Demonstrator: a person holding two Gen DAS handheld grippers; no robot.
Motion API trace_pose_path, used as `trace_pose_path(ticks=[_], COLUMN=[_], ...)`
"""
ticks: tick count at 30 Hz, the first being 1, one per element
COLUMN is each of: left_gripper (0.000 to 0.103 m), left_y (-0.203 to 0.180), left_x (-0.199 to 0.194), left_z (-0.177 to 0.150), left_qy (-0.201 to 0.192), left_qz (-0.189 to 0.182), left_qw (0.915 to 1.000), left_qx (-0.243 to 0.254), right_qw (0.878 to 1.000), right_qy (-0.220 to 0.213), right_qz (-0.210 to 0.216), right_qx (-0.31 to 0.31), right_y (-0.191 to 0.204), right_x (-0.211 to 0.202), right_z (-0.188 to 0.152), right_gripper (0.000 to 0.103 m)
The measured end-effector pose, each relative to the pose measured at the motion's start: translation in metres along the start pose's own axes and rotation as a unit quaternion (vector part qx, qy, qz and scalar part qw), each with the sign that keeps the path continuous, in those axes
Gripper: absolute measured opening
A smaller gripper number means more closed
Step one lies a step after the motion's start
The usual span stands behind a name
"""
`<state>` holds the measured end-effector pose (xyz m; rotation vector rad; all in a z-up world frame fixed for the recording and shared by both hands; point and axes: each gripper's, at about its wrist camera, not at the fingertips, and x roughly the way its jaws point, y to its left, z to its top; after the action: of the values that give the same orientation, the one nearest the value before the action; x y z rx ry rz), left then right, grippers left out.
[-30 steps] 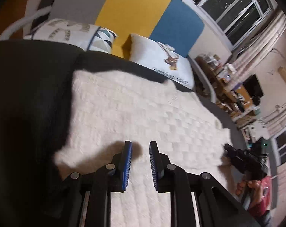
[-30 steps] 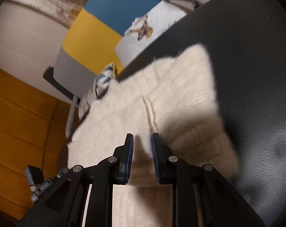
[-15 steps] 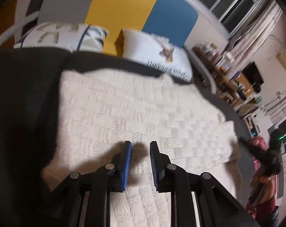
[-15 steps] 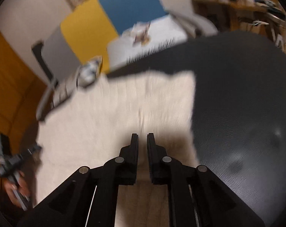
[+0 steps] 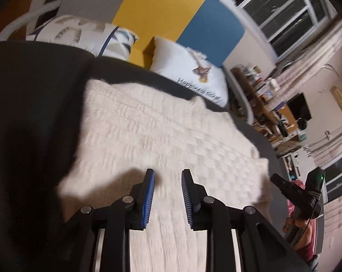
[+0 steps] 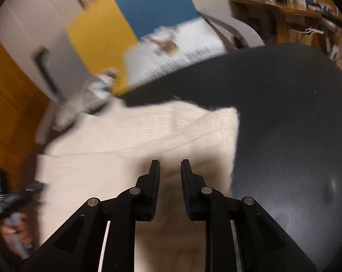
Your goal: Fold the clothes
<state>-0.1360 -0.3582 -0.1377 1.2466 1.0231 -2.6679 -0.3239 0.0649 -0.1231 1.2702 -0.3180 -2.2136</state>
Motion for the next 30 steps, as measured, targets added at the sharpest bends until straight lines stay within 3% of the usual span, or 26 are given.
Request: trace_pose_path(ticks=[2, 7, 12, 16, 22, 30], left_gripper=[0.026, 0.026, 0.026, 0.027, 0.028, 0.03], left_y=[0.006, 0.027, 0.052, 0.069, 0.084, 0.099], left_x=[-0.027, -0.08, -0.12, -0.134, -0.142, -0.139], left_z=[-0.02, -0.071, -0.119, -0.144, -0.175, -0.199], left_qy=[-0.009, -0.018, -0.014, -0.005, 0.007, 0.043], left_qz=[-0.019, -0.027, -0.008, 0.006, 0.008, -0.012], left_qw=[0.9997, 0.9988, 0.9982, 0.9977, 0.9963, 0.9932], left_qx=[-0.01, -0.036, -0.058, -0.068, -0.085, -0.107], right_qw=[0.998, 0.987, 0.982, 0.978, 0.965, 0.952], right_qy=[-0.016, -0.001, 0.044, 0.05, 0.039, 0.054], right_qz=[0.054, 0.143, 0.132, 0.128, 0.165, 0.224], right_qx=[0.012, 0.071, 0.124, 0.159, 0.199, 0.202], right_y=[-0.004, -0.034, -0.056, -0.072, -0.088, -0.075], right_x=[-0.031, -0.091, -0.11, -0.122, -0.127, -0.109], right_z=[-0.02, -0.094, -0.162, -0.199, -0.222, -0.227], right_gripper=[0.056, 0.058, 0.058, 0.058, 0.058, 0.058])
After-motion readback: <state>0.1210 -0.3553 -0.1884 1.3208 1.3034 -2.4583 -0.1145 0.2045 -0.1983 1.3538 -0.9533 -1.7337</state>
